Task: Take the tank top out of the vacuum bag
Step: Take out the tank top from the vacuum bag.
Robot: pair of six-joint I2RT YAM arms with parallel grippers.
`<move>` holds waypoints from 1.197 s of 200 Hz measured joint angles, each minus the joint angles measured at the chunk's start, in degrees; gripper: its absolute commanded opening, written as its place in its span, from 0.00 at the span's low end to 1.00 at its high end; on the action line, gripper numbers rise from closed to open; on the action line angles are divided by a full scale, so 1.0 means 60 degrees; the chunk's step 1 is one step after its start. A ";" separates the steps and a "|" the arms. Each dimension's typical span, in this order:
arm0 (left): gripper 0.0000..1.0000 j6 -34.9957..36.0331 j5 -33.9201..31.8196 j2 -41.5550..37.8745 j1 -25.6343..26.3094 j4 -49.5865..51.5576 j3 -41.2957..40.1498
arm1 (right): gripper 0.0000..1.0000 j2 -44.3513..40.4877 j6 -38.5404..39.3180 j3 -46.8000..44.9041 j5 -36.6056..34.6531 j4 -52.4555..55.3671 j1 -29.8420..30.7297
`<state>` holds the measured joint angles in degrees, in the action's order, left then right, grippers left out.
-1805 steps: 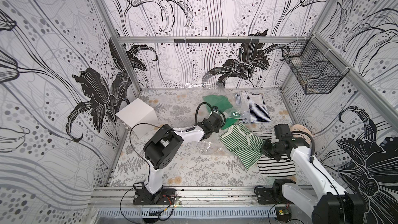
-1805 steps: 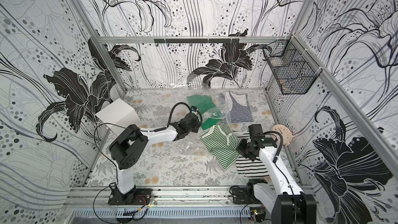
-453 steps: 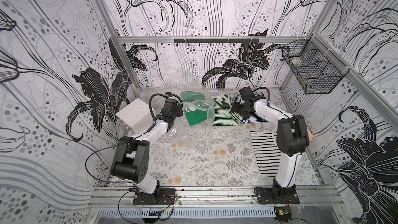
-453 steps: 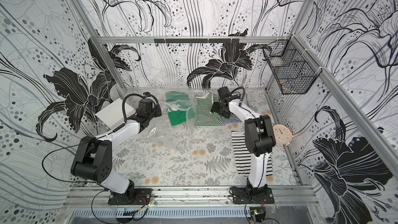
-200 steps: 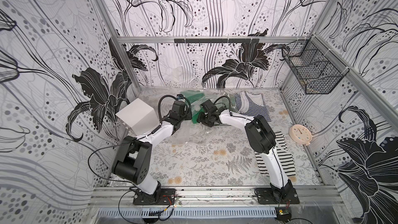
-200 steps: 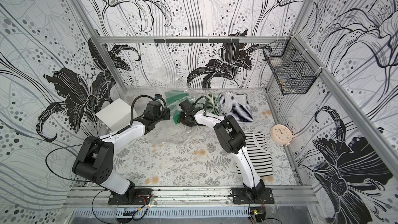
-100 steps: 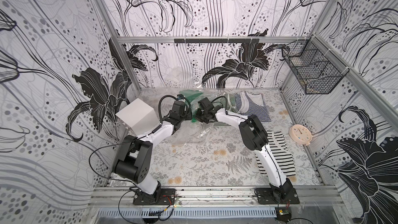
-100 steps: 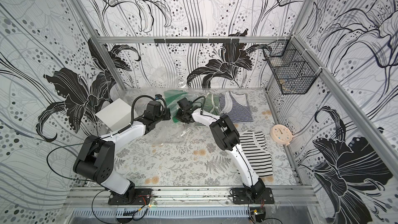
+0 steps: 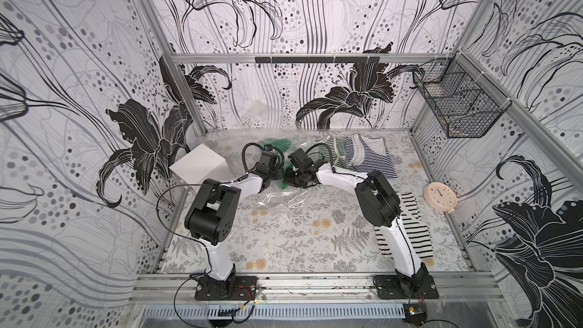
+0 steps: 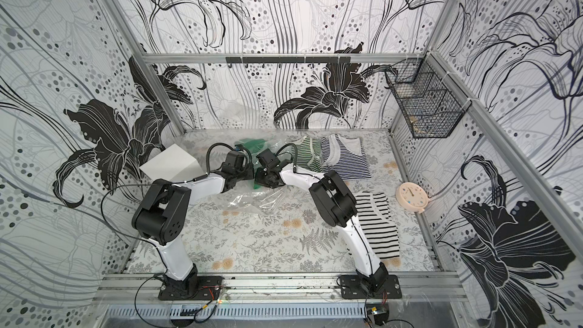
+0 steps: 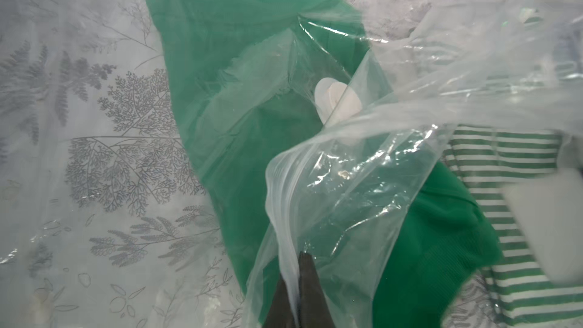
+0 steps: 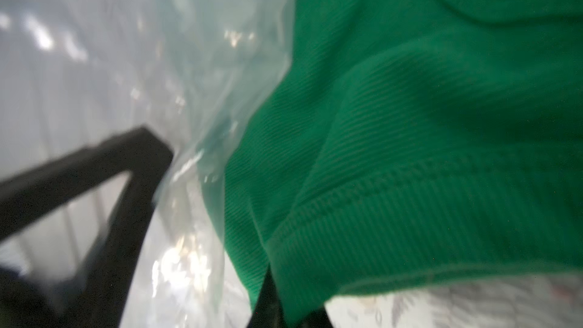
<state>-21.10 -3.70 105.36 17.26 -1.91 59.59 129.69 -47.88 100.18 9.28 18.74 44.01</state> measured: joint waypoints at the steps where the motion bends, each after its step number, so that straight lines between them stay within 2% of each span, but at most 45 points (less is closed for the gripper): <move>1: 0.00 0.0000 -0.0004 0.0007 0.0000 0.0000 0.0007 | 0.00 -0.0047 0.0007 -0.0036 0.0004 0.0015 0.0015; 78: 0.00 -0.0426 -0.0743 0.0488 0.0000 -0.0204 0.0102 | 0.00 -0.3217 0.0798 -0.2277 -0.0335 0.0404 0.0138; 115: 0.00 -0.0670 -0.1067 0.0568 0.0004 -0.0364 0.0058 | 0.00 -0.5020 0.0863 -0.4073 -0.0474 0.0586 0.0266; 198: 0.00 -0.0747 -0.1198 0.1045 0.0011 -0.0317 0.0419 | 0.00 -0.7552 0.1519 -0.7286 0.0503 0.1268 0.0725; 207: 0.00 -0.0747 -0.1231 0.1071 0.0011 -0.0317 0.0484 | 0.13 -0.7770 0.1639 -0.7599 0.0623 0.1435 0.0718; 231: 0.00 -0.0750 -0.1275 0.1104 0.0007 -0.0273 0.0554 | 0.57 -0.8306 0.1752 -0.8222 0.0896 0.1814 0.0725; 239: 0.00 -0.0754 -0.1279 0.1104 0.0011 -0.0255 0.0554 | 0.68 -0.8579 0.1785 -0.8415 0.0885 0.1898 0.0725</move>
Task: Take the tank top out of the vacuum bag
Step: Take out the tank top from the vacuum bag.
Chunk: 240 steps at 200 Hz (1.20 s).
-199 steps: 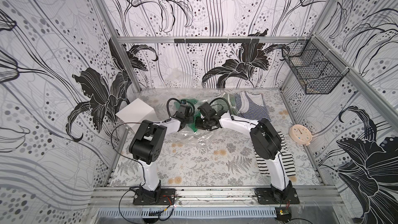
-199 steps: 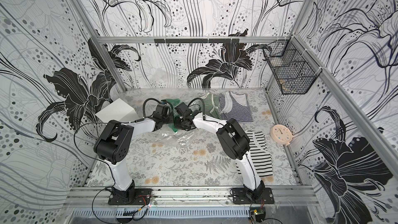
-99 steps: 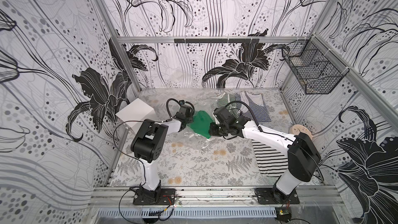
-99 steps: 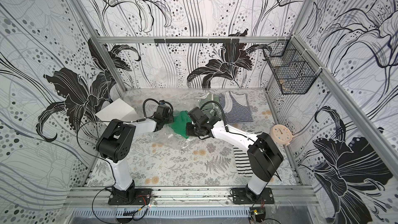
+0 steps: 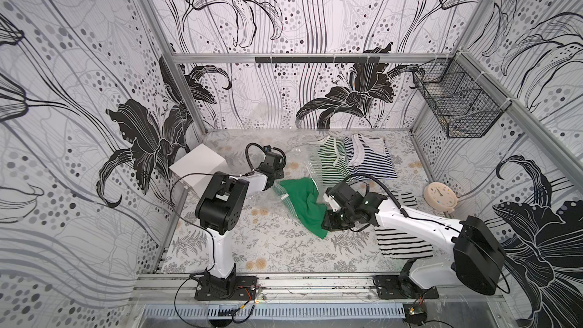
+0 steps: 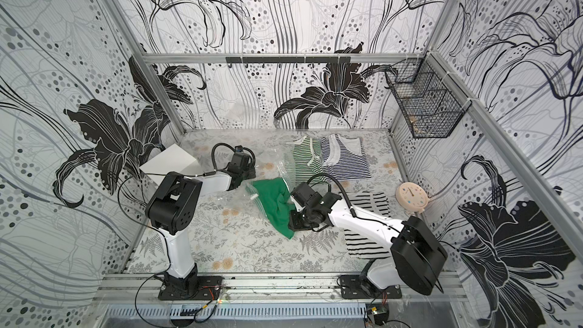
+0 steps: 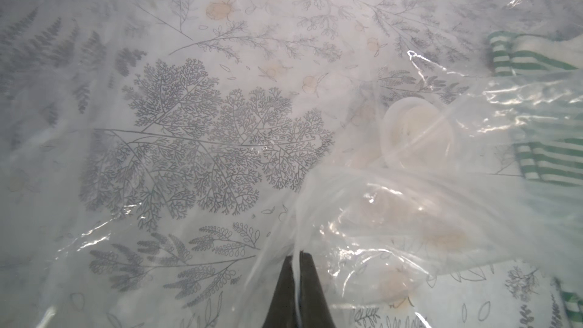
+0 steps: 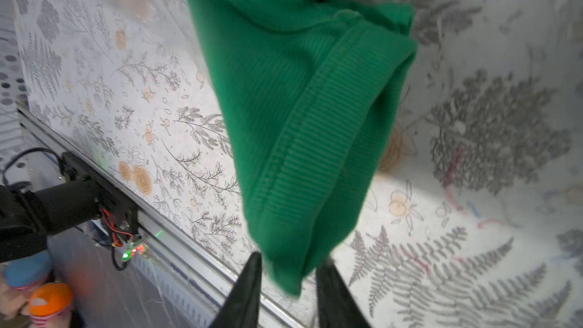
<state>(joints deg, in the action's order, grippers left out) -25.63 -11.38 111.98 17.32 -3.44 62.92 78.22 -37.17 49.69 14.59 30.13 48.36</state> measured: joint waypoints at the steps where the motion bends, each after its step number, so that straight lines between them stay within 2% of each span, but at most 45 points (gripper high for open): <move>1: 0.00 0.0000 0.0000 0.0000 0.0000 0.0000 0.0000 | 0.69 -0.0025 0.0004 -0.0011 -0.0004 0.0004 0.0000; 9: 0.00 -0.0007 -0.0007 0.0000 0.0000 0.0015 0.0000 | 0.77 -0.0386 -0.0047 -0.0160 -0.0047 0.0051 0.0000; 17: 0.00 -0.0022 -0.0015 0.0000 0.0000 0.0015 0.0000 | 0.80 -0.0780 -0.0182 -0.0262 -0.0146 0.0069 -0.0022; 48: 0.00 -0.0095 -0.0022 -0.0004 0.0022 0.0011 0.0000 | 0.82 -0.1308 -0.0222 -0.0168 -0.0692 0.0055 -0.0226; 118: 0.00 -0.0106 0.0164 -0.0018 0.0127 0.0091 0.0000 | 0.74 0.2062 -0.0157 0.1858 -0.1792 -0.0470 -0.0255; 147: 0.00 -0.0047 0.0335 -0.0040 0.0127 0.0135 -0.0004 | 0.69 0.3104 -0.0459 0.1967 -0.1800 -0.1093 -0.0251; 175: 0.00 -0.0051 0.0408 -0.0211 0.0127 0.0098 -0.0095 | 0.57 0.3643 -0.0761 0.1880 -0.1577 -0.1381 -0.0251; 233: 0.00 -0.0022 0.0401 -0.0299 0.0124 -0.0106 -0.0229 | 0.00 0.3238 -0.1402 0.0998 -0.1319 -0.2171 -0.0255; 240: 0.00 -0.0022 0.0401 -0.0299 0.0124 -0.0124 -0.0229 | 0.00 0.3147 -0.1508 0.0903 -0.1293 -0.2197 -0.0251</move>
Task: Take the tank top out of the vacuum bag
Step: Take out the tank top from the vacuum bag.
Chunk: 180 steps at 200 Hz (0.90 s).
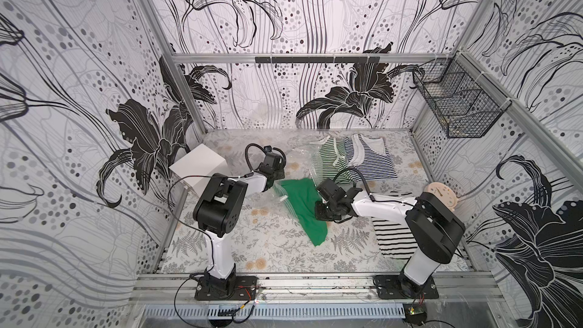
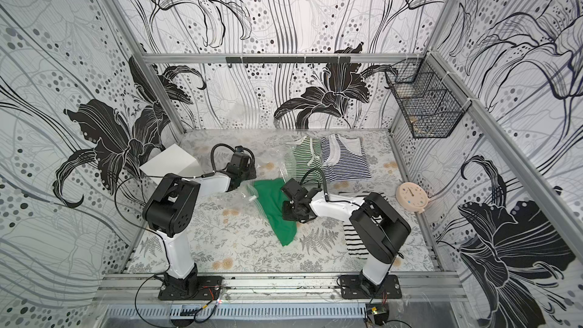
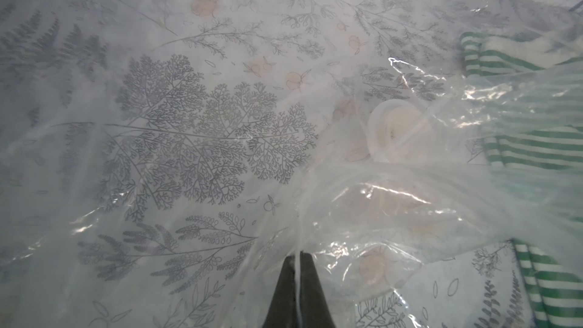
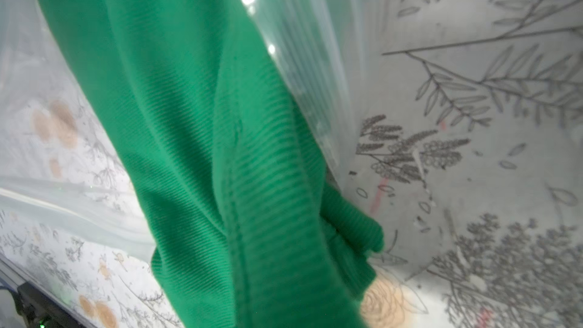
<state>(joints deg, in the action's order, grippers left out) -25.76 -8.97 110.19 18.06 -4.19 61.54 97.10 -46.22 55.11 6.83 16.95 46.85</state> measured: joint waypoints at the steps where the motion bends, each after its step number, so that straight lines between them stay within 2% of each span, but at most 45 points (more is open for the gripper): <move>1: 0.00 0.0000 0.0000 0.0000 0.0000 0.0000 0.0000 | 0.00 -0.0004 -0.0047 -0.0007 0.0004 -0.0004 0.0000; 42: 0.00 0.0004 -0.0087 0.0000 -0.0066 -0.0036 0.0000 | 0.00 -0.0667 -0.0047 -0.0368 -0.0007 0.0182 0.0000; 102: 0.00 0.0004 -0.0262 0.0000 -0.0426 -0.0430 -0.0244 | 0.00 -0.3187 -0.0262 -0.2149 -0.0546 0.1118 -0.0117; 146: 0.00 -0.0044 -0.0361 0.0000 -0.0579 -0.0474 -0.0452 | 0.00 -0.5315 -0.0758 -0.3519 -0.0787 0.1960 -0.1206; 180: 0.00 -0.0091 -0.0455 0.0000 -0.0601 -0.0426 -0.0448 | 0.00 -0.6091 -0.0984 -0.3727 -0.0867 0.2765 -0.1909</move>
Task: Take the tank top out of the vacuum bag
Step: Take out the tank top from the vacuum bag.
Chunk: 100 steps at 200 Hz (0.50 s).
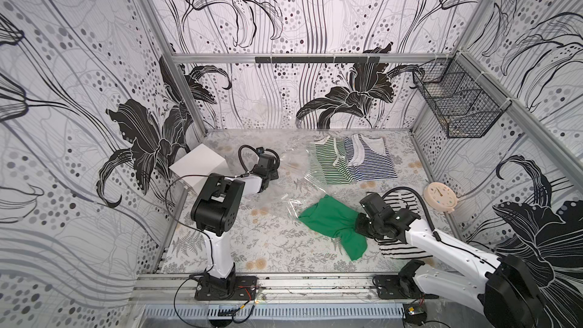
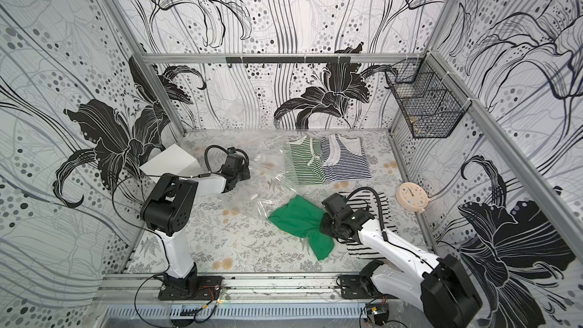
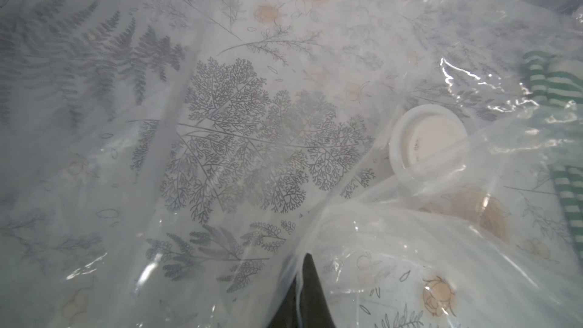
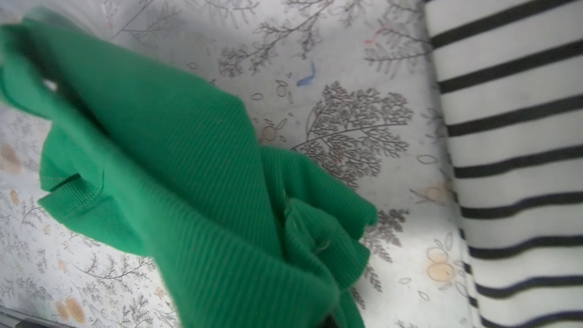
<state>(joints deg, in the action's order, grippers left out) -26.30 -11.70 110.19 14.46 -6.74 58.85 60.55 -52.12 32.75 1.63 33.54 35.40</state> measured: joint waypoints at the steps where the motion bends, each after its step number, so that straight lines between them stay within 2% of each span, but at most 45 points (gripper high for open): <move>1: 0.00 0.0000 -0.0004 0.0000 0.0000 0.0000 0.0000 | 0.00 -0.0007 -0.0004 0.0000 0.0000 0.0015 -0.0007; 16: 0.00 -0.0022 -0.0062 0.0000 -0.0022 0.0029 0.0000 | 0.01 0.0011 0.0011 0.0000 0.0015 0.0251 -0.0127; 20: 0.00 -0.0022 -0.0084 0.0000 -0.0029 0.0044 0.0000 | 0.09 0.0055 0.0022 0.0004 0.0033 0.0317 -0.0131; 39: 0.00 -0.0044 -0.0186 0.0000 -0.0051 0.0087 0.0029 | 0.58 0.0393 0.0182 0.0095 0.0131 0.0605 -0.0138; 53: 0.00 -0.0073 -0.0251 0.0000 -0.0062 0.0091 0.0036 | 0.76 0.0495 0.0441 0.0262 0.0219 0.0874 -0.0138; 63: 0.00 -0.0098 -0.0299 0.0000 -0.0066 0.0102 0.0036 | 0.84 0.0397 0.0652 0.0499 0.0219 0.1129 -0.0138; 76: 0.00 -0.0124 -0.0346 0.0000 -0.0076 0.0113 0.0036 | 0.89 0.0135 0.0918 0.0973 0.0178 0.1464 -0.0138; 100: 0.00 -0.0153 -0.0401 -0.0025 -0.0098 0.0113 0.0018 | 0.89 0.0066 0.1621 0.2310 0.0011 0.1974 -0.0138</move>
<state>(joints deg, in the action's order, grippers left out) -27.22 -14.11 110.04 13.87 -6.07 58.96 60.95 -42.39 46.61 1.69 45.39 34.57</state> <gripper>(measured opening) 0.047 0.900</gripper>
